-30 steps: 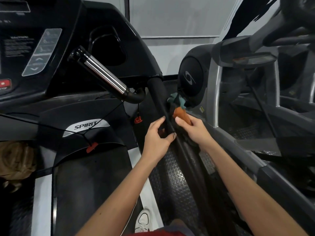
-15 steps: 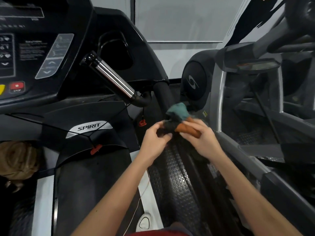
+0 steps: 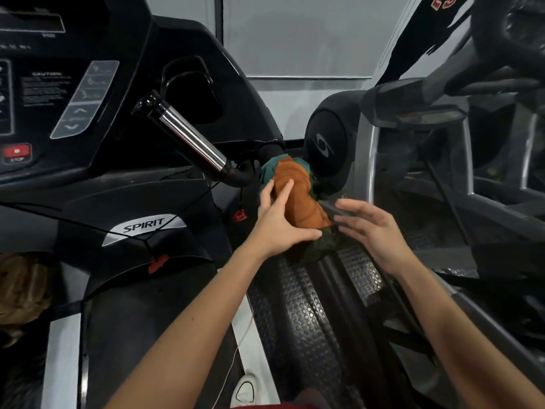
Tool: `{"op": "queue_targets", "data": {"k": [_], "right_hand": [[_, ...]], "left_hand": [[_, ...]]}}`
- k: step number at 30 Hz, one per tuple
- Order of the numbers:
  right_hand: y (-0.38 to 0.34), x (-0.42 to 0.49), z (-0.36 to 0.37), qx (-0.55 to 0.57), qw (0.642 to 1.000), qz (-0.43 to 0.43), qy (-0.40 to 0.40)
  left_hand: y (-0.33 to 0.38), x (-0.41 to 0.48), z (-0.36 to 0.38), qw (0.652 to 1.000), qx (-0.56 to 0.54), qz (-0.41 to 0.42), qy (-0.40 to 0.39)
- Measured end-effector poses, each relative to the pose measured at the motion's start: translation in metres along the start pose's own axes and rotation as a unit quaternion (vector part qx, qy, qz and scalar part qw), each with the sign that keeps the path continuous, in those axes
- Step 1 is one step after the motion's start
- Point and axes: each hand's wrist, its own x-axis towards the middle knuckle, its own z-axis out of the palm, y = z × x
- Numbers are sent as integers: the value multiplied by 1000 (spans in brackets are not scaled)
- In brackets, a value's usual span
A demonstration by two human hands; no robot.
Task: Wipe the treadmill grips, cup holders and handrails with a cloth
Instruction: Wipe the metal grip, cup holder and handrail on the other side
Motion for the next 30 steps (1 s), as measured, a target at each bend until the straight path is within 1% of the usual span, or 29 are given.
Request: {"op": "queue_targets", "data": {"k": [2, 5, 7, 9, 11, 13, 16, 17, 19, 20, 22, 23, 26, 28, 30], "right_hand": [[11, -7, -5, -3, 999, 32, 20], [22, -13, -3, 15, 997, 63, 49], [26, -15, -2, 24, 996, 57, 60], [28, -17, 1, 21, 996, 59, 60], [30, -20, 3, 32, 996, 70, 54], [31, -21, 5, 48, 994, 90, 36], [33, -21, 3, 44, 993, 105, -1], [33, -21, 3, 34, 994, 105, -8], [34, -21, 3, 19, 995, 100, -13], [34, -22, 4, 14, 995, 94, -10], [36, -23, 5, -8, 998, 67, -9], [38, -23, 4, -18, 998, 50, -15], [43, -24, 2, -14, 999, 31, -14], [45, -24, 2, -12, 999, 32, -16], [47, -23, 1, -17, 999, 45, -22]], "left_hand": [[0, 0, 2, 999, 15, 16, 37], [-2, -19, 15, 993, 34, 76, 83], [-4, -40, 29, 989, 42, 114, 89], [-6, -57, 41, 987, 43, 130, 88], [-8, -53, 40, 984, 41, 141, 101], [-10, -30, 28, 983, 59, 134, 112], [-6, 5, 8, 992, 78, 60, 82], [-4, 9, 6, 993, 75, 53, 80], [-1, 0, 9, 990, 68, 71, 105], [-2, -8, 13, 986, 64, 95, 124], [-8, -29, 26, 977, 46, 140, 153], [-11, -40, 33, 976, 36, 149, 154], [-15, -57, 43, 979, 29, 140, 144], [-13, -48, 37, 979, 33, 145, 142], [-9, -26, 24, 982, 23, 122, 142]]}}
